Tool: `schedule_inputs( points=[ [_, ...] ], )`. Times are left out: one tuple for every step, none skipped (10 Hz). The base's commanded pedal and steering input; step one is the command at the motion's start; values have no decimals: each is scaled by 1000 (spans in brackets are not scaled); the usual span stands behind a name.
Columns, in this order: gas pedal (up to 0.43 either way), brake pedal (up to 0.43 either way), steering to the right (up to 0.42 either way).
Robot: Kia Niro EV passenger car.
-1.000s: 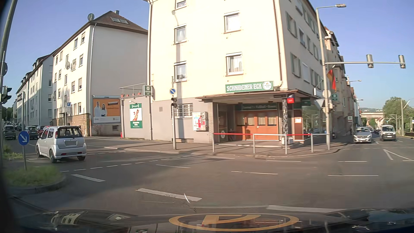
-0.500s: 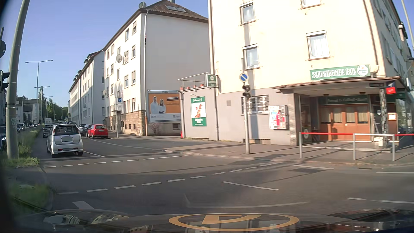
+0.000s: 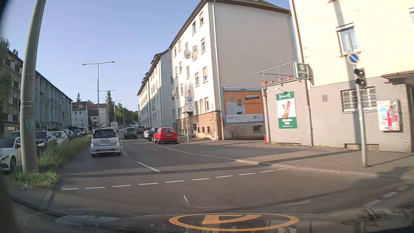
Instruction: Follow the waypoints while adhering to traffic rules and regulations
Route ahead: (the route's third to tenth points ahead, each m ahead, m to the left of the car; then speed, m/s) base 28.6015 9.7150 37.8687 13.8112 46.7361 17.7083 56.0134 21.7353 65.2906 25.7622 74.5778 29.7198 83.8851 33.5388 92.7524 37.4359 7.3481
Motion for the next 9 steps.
schedule_inputs(
  points=[
    [228, 0, -343],
    [240, 0, -332],
    [268, 0, -316],
    [311, 0, -299],
    [339, 0, -285],
    [390, 0, -264],
    [390, 0, -238],
    [390, 0, -208],
    [390, 0, -164]
  ],
)
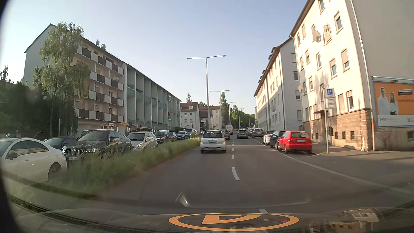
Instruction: Follow the waypoints while adhering to traffic rules and regulations
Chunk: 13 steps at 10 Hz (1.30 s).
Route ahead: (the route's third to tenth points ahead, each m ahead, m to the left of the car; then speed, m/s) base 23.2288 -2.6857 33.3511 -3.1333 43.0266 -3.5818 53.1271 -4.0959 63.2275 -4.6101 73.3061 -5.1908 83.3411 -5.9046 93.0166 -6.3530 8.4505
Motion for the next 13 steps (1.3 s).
schedule_inputs(
  points=[
    [398, 0, -121],
    [409, 0, -80],
    [449, 0, -36],
    [461, 0, -5],
    [461, 0, 12],
    [500, 0, 19],
    [539, 0, 21],
    [539, 0, 21],
    [539, 0, 21],
    [559, 0, 22],
    [551, 0, 22],
    [551, 0, 21],
    [480, 0, 23]
  ],
)
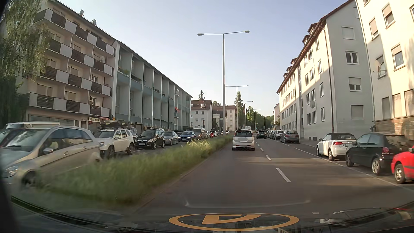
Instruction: Follow the waypoints while adhering to traffic rules and regulations
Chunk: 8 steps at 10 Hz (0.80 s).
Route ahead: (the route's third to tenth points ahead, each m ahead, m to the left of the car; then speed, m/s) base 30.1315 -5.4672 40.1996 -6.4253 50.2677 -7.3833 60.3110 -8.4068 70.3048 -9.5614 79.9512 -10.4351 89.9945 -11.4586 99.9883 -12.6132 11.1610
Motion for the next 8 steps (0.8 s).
schedule_inputs(
  points=[
    [469, 0, 26],
    [449, 0, 28],
    [449, 0, 29],
    [409, 0, 29],
    [390, 0, 29],
    [358, 0, 29],
    [331, 0, 29],
    [331, 0, 28]
  ],
)
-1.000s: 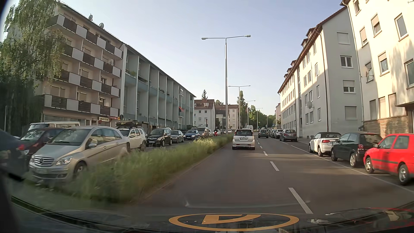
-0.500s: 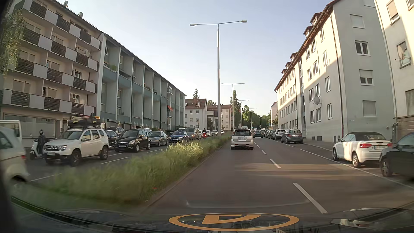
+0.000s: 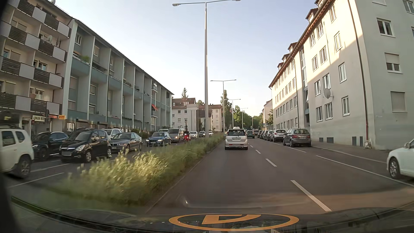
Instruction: Follow the waypoints while adhering to traffic rules and regulations
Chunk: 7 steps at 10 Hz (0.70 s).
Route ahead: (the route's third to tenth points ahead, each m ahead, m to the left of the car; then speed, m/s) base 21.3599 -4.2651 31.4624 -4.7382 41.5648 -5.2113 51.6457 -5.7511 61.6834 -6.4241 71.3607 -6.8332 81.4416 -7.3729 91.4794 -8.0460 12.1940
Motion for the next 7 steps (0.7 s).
schedule_inputs(
  points=[
    [319, 0, 25],
    [299, 0, 23],
    [280, 0, 19],
    [248, 0, 15],
    [240, 0, 8],
    [240, 0, 6],
    [228, 0, 6]
  ],
)
